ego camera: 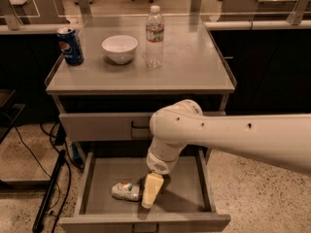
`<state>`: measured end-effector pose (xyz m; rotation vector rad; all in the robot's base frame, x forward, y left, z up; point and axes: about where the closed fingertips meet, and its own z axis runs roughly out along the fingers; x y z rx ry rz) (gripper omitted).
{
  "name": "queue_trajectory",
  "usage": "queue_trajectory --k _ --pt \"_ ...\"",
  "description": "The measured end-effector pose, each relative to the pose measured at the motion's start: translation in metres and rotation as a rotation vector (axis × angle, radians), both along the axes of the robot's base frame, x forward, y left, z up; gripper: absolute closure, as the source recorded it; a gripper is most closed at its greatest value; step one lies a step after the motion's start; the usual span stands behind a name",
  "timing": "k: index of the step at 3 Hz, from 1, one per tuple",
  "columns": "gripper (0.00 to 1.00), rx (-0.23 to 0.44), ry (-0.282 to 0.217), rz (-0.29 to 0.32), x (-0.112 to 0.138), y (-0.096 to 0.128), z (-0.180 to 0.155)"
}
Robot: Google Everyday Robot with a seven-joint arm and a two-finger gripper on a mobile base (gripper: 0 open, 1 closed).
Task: Pick 7up can from middle drawer and place on counter
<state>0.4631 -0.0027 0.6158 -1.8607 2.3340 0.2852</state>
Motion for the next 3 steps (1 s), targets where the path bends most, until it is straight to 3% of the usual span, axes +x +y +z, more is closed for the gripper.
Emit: queue_trajectory --k 1,3 --pt "0.0 0.012 0.017 0.007 -0.003 0.003 -0.008" --pt "0.0 0.008 0.085 -0.02 0.005 0.031 -0.073"
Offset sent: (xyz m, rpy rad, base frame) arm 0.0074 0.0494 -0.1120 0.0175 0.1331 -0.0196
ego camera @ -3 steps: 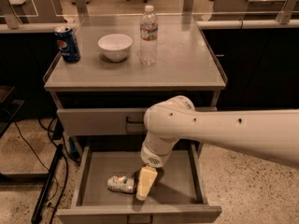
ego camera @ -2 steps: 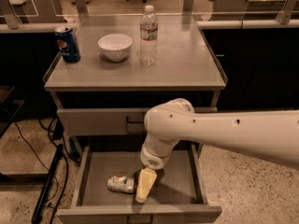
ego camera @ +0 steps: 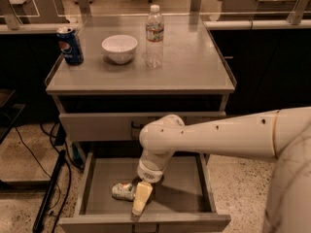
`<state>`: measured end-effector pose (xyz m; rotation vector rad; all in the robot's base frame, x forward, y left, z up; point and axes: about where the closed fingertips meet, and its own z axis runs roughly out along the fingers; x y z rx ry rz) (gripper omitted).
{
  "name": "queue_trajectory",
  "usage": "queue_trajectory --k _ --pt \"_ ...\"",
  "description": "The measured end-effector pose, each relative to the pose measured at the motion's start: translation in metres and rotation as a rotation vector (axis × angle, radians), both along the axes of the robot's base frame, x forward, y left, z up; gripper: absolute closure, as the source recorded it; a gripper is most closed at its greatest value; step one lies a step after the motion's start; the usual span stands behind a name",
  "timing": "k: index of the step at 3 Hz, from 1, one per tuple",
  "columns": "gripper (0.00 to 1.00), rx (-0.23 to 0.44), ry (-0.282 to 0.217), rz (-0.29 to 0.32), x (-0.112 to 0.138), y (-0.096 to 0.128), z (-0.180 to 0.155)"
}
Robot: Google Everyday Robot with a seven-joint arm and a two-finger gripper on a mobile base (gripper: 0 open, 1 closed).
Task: Pick 7up can from middle drawer and place on counter
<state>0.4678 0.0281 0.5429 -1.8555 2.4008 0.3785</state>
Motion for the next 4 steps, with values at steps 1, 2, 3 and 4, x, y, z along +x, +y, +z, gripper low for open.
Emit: queue_trajectory --k 1,2,3,4 --pt "0.0 0.009 0.044 -0.01 -0.005 0.015 -0.024" --pt "0.0 0.011 0.054 -0.011 -0.007 0.017 -0.028" --pt "0.0 0.022 0.052 -0.054 0.001 0.022 -0.045" --pt "0.0 0.026 0.017 -0.139 0.027 0.026 -0.067"
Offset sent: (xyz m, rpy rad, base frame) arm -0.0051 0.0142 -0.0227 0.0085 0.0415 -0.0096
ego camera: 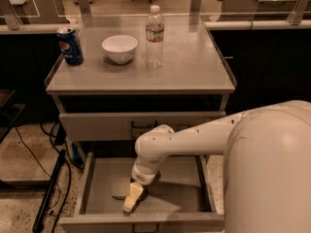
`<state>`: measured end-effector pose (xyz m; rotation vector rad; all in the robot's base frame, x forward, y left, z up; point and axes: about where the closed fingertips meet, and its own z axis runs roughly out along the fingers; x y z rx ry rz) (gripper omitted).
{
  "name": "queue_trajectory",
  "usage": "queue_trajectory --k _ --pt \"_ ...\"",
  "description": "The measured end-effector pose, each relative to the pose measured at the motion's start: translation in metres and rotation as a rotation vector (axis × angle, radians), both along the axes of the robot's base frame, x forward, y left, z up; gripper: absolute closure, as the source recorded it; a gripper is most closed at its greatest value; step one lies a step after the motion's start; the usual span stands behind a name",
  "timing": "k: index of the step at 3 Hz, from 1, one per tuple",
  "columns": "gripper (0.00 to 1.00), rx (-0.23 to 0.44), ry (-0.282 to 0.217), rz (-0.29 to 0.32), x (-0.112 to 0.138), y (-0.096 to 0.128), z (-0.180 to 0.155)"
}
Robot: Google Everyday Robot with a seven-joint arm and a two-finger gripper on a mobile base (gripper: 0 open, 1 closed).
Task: Pick 7up can from middle drawer and place on counter
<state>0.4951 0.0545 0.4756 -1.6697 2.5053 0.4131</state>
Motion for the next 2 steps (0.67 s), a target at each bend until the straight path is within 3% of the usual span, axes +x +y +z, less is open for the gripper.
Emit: queue_trajectory --k 1,2 --pt "0.0 0.001 -0.02 -0.039 0.0134 -0.0019 -0.0073" --pt "0.0 0.001 -0.02 -0.04 0.0135 -0.002 -0.0074"
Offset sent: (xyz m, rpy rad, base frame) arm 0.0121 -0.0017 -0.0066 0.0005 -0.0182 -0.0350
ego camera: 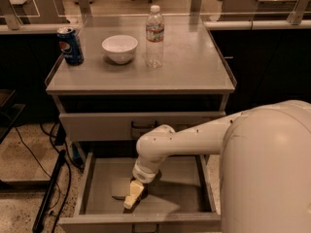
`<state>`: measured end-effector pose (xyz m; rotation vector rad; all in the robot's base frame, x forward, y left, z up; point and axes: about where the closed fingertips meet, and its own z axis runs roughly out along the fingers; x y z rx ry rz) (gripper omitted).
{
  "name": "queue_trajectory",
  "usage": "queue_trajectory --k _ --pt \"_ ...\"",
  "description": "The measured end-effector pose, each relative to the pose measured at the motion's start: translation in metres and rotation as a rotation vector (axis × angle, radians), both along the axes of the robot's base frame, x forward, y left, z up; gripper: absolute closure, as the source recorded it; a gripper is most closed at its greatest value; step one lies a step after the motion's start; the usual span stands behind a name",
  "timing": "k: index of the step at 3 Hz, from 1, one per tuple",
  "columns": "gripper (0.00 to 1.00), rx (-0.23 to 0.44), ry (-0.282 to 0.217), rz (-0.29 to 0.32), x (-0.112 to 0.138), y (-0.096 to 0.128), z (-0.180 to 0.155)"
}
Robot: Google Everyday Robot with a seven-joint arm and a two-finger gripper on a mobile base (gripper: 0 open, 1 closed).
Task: Pick 7up can from middle drawer and place on counter
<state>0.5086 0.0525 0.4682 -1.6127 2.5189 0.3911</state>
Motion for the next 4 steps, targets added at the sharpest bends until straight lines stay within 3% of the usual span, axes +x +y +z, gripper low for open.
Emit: queue_trajectory --k 1,2,4 --pt "0.0 -0.011 -0.003 0.041 -0.01 0.012 -0.01" --pt "0.0 0.013 -0.037 -0.012 0.0 0.039 -0.022" --pt "0.0 0.044 -0.038 -0.004 0.009 0.049 -0.029"
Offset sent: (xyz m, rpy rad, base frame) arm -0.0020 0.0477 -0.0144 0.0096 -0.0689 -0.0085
